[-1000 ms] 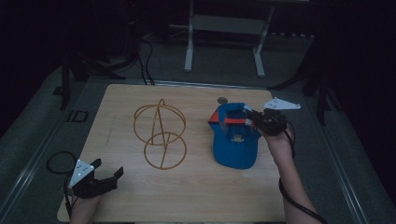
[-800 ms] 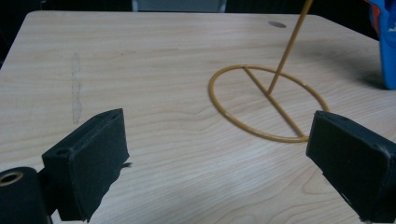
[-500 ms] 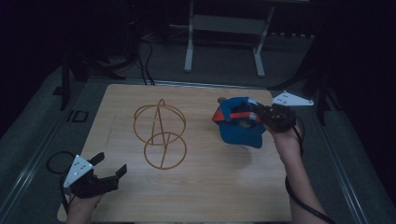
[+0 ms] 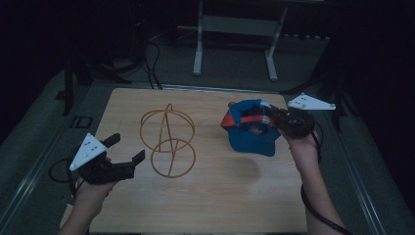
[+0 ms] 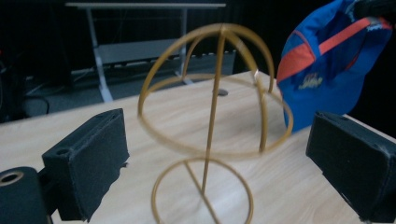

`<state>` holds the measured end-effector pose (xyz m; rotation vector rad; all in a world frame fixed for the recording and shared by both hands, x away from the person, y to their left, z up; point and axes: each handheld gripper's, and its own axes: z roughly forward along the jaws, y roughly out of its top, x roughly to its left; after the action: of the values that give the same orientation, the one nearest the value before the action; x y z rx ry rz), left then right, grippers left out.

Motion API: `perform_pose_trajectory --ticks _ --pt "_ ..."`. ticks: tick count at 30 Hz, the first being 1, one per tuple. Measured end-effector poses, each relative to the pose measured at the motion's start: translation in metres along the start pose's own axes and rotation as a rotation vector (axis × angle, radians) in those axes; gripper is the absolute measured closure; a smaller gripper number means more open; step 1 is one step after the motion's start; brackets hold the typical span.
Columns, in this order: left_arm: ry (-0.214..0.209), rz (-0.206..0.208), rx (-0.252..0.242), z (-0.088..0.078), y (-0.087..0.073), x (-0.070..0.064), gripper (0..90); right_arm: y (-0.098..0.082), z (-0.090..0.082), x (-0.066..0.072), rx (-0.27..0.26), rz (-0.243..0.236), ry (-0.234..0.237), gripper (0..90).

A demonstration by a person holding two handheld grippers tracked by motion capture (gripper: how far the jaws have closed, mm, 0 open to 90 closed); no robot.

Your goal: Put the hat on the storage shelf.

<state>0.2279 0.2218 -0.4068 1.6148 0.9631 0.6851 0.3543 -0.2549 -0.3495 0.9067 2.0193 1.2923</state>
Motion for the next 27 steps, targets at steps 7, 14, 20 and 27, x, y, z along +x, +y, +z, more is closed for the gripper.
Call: perform_pose_trajectory --ticks 7,14,20,27 --pt "-0.024 0.075 -0.025 0.018 0.034 -0.013 6.9 0.005 -0.005 0.01 -0.013 -0.021 0.035 86.0" --pt "-0.071 0.128 -0.013 0.042 0.058 -0.027 10.9 0.009 -0.011 0.016 -0.026 -0.046 0.039 85.9" --pt "-0.118 0.151 0.017 0.066 0.073 -0.041 13.5 0.014 -0.016 0.017 -0.039 -0.04 0.062 86.0" --pt "-0.161 0.202 0.032 0.095 0.09 -0.063 14.8 0.017 -0.021 0.024 -0.055 -0.056 0.085 85.9"
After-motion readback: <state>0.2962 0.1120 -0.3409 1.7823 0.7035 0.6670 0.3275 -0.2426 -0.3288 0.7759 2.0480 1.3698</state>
